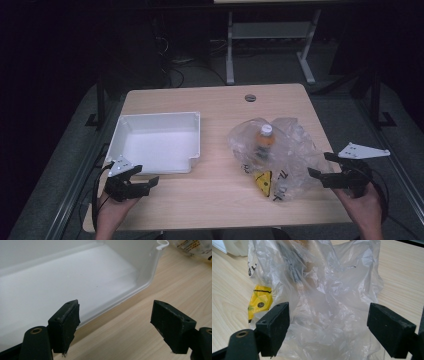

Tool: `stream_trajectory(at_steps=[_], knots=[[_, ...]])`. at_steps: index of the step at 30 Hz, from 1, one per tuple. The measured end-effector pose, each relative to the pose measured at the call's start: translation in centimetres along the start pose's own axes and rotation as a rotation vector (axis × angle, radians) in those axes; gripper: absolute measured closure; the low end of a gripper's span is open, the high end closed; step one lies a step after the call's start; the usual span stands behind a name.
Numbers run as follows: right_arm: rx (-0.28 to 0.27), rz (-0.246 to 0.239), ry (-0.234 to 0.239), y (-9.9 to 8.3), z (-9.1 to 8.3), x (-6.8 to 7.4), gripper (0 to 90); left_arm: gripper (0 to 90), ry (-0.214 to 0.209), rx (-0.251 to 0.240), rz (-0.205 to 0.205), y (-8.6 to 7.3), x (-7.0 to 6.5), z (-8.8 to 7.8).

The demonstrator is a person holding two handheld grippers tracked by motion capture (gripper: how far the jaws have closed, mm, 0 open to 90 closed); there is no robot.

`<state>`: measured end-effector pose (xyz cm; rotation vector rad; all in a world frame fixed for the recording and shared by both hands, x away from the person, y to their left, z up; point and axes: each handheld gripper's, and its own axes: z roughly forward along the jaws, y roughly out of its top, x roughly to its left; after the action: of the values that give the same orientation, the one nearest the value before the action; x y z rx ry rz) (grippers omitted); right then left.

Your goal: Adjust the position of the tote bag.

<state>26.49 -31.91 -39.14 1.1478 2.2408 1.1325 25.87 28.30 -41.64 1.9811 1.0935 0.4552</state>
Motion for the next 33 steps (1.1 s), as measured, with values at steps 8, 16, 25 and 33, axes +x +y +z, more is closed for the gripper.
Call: stream_trajectory(at_steps=[8,16,25,33], knots=[[-0.002,-0.012,0.005,0.1,-0.1,0.2,17.6,22.2,-0.040,0.008,0.033,1.0,-1.0,0.2],[-0.017,-0.008,0.000,0.0,-0.6,-0.1,17.5,22.2,-0.099,0.019,0.072,2.7,-2.4,1.2],[-0.012,-0.013,-0.006,0.1,-0.5,0.0,18.2,22.2,-0.148,0.026,0.122,5.3,-4.0,2.2],[-0.016,-0.009,-0.003,0.0,-0.5,-0.2,17.8,22.2,-0.184,0.032,0.179,8.1,-5.6,3.5]])
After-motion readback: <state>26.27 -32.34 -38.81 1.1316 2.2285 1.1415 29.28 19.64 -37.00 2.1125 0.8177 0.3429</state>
